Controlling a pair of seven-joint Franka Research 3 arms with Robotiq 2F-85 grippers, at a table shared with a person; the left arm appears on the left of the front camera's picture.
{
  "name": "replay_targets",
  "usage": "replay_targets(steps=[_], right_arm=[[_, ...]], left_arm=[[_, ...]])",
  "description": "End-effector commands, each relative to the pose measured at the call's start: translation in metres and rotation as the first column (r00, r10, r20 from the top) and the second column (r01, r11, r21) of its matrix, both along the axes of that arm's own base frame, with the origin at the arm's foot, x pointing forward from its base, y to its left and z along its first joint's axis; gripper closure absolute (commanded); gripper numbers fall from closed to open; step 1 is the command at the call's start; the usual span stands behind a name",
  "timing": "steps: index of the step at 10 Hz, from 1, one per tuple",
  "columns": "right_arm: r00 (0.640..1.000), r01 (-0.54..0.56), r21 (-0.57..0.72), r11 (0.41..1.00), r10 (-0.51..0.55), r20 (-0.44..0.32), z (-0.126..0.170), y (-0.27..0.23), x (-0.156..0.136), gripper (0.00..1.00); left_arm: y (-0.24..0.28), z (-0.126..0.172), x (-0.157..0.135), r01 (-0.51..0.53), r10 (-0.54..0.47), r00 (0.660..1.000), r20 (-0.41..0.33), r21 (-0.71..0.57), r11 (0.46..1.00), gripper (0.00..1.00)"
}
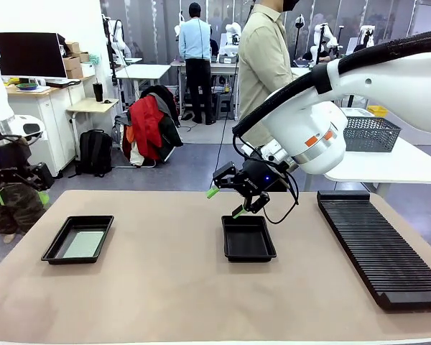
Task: Inspect and transfer BCBs to ESD trays.
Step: Pick up the ESD tray and place it on the left side of the table.
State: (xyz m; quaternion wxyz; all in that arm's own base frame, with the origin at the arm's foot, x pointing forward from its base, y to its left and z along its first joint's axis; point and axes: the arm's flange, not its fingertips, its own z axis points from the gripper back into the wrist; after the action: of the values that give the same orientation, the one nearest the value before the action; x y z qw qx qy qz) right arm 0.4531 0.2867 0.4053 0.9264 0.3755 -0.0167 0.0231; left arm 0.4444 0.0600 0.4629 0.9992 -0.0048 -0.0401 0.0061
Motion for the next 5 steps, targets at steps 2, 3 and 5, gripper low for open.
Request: replay_targets(steps=[2, 3, 5], right_arm=[[1.000, 0.003, 0.001, 1.000, -0.003, -0.002, 0.001, -0.001, -0.001, 0.00], [1.000, 0.003, 0.001, 1.000, -0.003, -0.002, 0.001, -0.001, -0.001, 0.00], [1.000, 0.003, 0.001, 1.000, -0.003, -0.002, 0.001, -0.001, -0.001, 0.00]], left_arm=[[-0.007, 0.024, -0.013, -0.022, 0.022, 1.000, -0.001, 0.039, 0.999, 0.00], [-0.010, 0.029, -0.015, -0.003, 0.004, 1.000, -0.012, 0.044, 0.999, 0.00], [-0.003, 0.019, -0.010, 0.000, 0.000, 1.000, 0.011, 0.009, 1.000, 0.00]])
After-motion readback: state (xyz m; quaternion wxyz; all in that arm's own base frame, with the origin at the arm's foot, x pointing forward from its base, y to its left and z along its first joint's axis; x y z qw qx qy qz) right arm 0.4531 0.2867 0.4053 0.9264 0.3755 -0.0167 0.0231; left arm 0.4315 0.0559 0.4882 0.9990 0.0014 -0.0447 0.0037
